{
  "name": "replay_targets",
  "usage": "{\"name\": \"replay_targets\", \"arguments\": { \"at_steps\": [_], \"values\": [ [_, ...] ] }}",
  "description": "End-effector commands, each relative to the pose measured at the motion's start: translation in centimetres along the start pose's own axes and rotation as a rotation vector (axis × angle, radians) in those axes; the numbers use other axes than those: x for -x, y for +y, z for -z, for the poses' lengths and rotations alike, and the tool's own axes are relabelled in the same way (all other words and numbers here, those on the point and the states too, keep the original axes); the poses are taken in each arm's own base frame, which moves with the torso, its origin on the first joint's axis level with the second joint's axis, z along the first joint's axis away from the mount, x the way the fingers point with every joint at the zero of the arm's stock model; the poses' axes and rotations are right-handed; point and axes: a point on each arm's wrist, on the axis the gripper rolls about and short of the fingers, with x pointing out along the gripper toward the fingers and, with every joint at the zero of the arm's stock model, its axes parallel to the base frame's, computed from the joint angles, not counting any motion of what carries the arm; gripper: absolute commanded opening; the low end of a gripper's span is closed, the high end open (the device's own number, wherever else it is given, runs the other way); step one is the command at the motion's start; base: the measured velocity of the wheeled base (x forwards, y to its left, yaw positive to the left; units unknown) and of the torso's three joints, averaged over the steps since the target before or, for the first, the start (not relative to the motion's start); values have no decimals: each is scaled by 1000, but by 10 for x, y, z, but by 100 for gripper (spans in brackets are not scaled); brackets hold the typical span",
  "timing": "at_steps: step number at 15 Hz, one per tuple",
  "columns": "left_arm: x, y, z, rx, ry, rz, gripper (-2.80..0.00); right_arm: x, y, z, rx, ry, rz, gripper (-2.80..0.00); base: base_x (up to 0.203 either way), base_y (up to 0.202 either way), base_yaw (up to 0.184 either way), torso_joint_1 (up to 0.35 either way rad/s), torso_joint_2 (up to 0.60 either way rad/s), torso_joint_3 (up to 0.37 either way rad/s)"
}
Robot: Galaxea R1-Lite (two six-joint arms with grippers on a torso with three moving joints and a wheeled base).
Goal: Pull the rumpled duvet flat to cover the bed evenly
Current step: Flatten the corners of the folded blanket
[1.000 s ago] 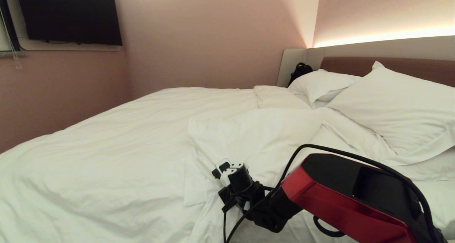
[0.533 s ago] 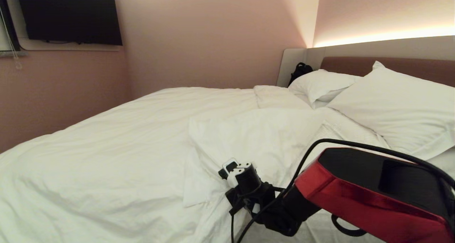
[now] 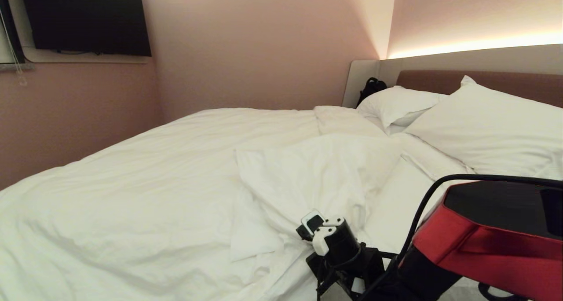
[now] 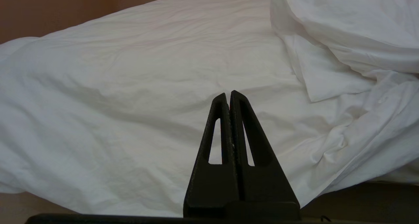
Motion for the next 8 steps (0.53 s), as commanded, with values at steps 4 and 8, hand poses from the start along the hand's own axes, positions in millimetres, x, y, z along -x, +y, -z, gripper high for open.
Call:
{"name": "replay_targets", "arguments": {
  "at_steps": [4, 8],
  "values": [
    [0, 0, 0, 0, 1, 0, -280, 10, -4, 19, -20, -39, 24, -280, 0, 0, 0, 0, 0, 0],
    [0, 0, 0, 0, 1, 0, -280, 11, -3, 29, -16, -35, 26, -280, 0, 0, 0, 0, 0, 0]
  ]
}}
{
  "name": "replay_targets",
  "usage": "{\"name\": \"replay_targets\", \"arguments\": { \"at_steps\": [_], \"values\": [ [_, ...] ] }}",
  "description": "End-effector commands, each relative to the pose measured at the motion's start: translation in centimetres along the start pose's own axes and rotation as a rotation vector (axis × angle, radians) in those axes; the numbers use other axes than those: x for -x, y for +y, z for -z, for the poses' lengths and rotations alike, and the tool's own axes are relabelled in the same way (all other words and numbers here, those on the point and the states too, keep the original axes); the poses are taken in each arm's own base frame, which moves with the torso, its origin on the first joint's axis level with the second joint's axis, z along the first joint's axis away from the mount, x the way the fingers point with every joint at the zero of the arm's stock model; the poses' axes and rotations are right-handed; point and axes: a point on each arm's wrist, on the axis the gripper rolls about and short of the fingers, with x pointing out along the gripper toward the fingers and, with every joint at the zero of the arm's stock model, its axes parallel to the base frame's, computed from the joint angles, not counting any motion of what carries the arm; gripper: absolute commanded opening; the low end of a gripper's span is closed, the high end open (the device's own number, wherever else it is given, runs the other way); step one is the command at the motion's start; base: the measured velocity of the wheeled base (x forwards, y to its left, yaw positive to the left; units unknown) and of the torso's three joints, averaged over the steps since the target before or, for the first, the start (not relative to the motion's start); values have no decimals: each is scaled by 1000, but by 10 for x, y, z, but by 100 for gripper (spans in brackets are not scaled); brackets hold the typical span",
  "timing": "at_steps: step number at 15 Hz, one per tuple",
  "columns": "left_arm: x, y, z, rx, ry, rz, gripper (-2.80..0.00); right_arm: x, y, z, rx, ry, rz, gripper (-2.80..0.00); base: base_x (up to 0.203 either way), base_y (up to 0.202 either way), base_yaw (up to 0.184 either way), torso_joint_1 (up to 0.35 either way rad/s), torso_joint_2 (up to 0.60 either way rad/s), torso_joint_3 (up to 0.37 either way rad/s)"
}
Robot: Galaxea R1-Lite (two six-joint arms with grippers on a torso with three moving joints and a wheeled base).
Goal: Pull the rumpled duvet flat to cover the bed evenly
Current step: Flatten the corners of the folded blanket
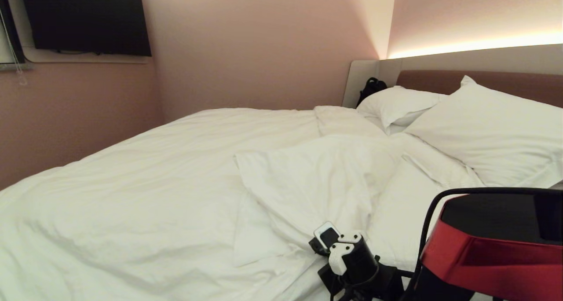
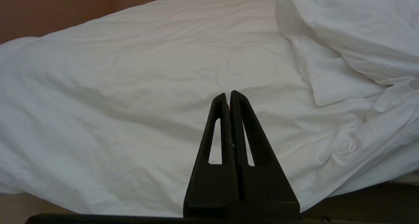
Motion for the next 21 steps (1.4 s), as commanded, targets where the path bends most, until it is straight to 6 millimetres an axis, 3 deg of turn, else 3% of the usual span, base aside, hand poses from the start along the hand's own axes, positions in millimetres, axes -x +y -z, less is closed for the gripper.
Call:
{"name": "replay_targets", "arguments": {
  "at_steps": [1, 4, 8, 14, 17, 18, 21],
  "values": [
    [0, 0, 0, 0, 0, 0, -280, -3, 2, 2, -11, -22, 5, 0, 0, 0, 0, 0, 0, 0],
    [0, 0, 0, 0, 0, 0, -280, -3, 4, 2, -12, -30, 3, 0, 0, 0, 0, 0, 0, 0],
    [0, 0, 0, 0, 0, 0, -280, 16, 14, -10, -6, -93, -36, 0, 0, 0, 0, 0, 0, 0],
    [0, 0, 0, 0, 0, 0, -280, 70, 22, -68, -35, -314, -35, 0, 0, 0, 0, 0, 0, 0],
    [0, 0, 0, 0, 0, 0, -280, 80, 17, -96, -28, -397, 7, 0, 0, 0, 0, 0, 0, 0],
    [0, 0, 0, 0, 0, 0, -280, 80, 17, -104, -27, -416, 25, -280, 0, 0, 0, 0, 0, 0],
    [0, 0, 0, 0, 0, 0, -280, 73, 22, -131, -36, -441, 41, -280, 0, 0, 0, 0, 0, 0]
  ]
}}
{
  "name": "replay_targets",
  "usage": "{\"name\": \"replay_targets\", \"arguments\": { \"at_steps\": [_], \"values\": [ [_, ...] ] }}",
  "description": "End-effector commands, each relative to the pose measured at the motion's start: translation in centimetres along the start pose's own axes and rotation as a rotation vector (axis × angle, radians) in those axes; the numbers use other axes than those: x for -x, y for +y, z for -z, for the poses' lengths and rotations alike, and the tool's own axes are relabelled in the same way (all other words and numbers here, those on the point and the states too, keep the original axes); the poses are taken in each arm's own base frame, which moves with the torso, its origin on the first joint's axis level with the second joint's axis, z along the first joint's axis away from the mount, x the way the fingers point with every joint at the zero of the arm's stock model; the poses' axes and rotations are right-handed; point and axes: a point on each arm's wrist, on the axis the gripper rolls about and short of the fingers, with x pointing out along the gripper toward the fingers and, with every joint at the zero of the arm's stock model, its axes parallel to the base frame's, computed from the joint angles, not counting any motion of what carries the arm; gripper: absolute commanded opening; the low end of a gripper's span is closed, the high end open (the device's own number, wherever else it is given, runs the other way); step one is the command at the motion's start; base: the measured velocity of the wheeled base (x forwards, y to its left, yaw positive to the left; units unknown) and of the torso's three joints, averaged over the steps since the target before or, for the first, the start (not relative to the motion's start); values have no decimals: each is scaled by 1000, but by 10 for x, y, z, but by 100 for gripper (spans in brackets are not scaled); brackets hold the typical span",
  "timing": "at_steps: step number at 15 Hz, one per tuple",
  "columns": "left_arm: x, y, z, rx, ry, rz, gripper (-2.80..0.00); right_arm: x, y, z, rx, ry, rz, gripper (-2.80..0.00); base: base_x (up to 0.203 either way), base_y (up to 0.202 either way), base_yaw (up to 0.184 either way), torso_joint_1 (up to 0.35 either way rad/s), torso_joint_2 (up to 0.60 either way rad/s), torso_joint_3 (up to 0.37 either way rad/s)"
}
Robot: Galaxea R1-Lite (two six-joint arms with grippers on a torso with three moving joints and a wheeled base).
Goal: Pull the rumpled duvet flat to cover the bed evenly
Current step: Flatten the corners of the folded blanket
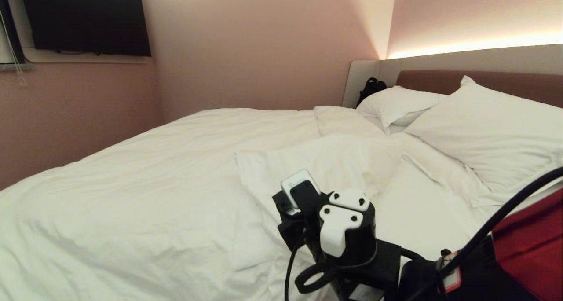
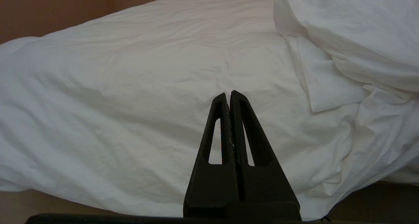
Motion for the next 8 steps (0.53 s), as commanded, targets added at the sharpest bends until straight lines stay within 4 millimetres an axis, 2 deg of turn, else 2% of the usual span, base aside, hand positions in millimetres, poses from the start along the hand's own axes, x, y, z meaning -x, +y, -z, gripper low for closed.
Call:
{"name": "replay_targets", "arguments": {
  "at_steps": [1, 3, 6, 8],
  "values": [
    [0, 0, 0, -1, 0, 0, -280, -15, 6, -10, 21, 12, 8, -280, 0, 0, 0, 0, 0, 0],
    [0, 0, 0, -1, 0, 0, -280, -32, 13, -14, 27, 24, 15, -280, 0, 0, 0, 0, 0, 0],
    [0, 0, 0, -1, 0, 1, -280, -60, 29, -1, 22, 72, 35, -280, 0, 0, 0, 0, 0, 0],
    [0, 0, 0, -1, 0, 0, -280, -79, 32, 7, 6, 101, 66, -280, 0, 0, 0, 0, 0, 0]
  ]
}}
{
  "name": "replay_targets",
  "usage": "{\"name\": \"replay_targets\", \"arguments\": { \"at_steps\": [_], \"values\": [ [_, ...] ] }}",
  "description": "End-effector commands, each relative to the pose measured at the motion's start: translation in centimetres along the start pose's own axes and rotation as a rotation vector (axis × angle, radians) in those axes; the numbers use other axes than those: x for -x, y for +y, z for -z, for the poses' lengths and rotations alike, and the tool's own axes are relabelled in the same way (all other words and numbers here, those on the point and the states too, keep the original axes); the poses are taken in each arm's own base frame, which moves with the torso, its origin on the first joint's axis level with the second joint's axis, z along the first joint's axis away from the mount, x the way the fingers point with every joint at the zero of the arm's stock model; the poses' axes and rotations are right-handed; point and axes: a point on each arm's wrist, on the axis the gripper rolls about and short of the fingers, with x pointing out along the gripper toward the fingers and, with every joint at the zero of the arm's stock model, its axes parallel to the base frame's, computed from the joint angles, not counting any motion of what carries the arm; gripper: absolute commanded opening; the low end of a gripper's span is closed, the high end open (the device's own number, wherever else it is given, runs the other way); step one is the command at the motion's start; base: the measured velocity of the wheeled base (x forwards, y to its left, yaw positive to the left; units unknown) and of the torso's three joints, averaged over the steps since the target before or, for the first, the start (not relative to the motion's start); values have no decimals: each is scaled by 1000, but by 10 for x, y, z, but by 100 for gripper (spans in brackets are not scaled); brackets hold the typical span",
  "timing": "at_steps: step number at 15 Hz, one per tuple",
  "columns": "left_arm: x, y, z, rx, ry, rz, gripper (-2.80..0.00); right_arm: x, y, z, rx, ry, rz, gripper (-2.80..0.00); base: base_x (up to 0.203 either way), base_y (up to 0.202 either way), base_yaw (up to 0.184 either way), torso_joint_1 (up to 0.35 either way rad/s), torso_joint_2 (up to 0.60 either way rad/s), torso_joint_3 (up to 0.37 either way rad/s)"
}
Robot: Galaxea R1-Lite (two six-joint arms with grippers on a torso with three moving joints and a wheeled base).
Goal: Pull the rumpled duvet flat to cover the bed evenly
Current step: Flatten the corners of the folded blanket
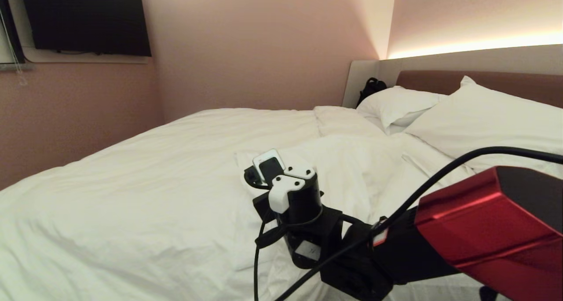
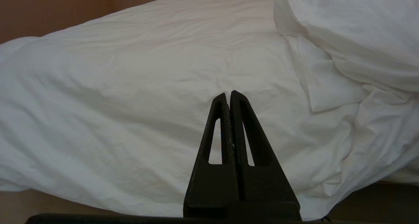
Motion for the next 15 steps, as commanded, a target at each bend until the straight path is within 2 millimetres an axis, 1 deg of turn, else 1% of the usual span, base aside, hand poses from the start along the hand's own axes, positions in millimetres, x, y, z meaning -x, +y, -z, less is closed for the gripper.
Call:
{"name": "replay_targets", "arguments": {
  "at_steps": [1, 3, 6, 11, 13, 15],
  "values": [
    [0, 0, 0, 0, 0, 0, -280, -23, 12, 27, 39, 101, 12, -280, 0, 0, 0, 0, 0, 0],
    [0, 0, 0, 0, 0, 0, -280, -28, 15, 31, 52, 128, 11, -280, 0, 0, 0, 0, 0, 0],
    [0, 0, 0, 0, 0, 0, -280, -35, 18, 30, 64, 145, 7, -280, 0, 0, 0, 0, 0, 0],
    [0, 0, 0, 0, 0, 0, -280, -58, 19, 44, 101, 215, 12, -280, 0, 0, 0, 0, 0, 0],
    [0, 0, 0, 0, 0, 0, -280, -69, 22, 54, 116, 242, 17, -280, 0, 0, 0, 0, 0, 0],
    [0, 0, 0, 0, 0, 0, -280, -74, 24, 60, 128, 262, 19, -280, 0, 0, 0, 0, 0, 0]
  ]
}}
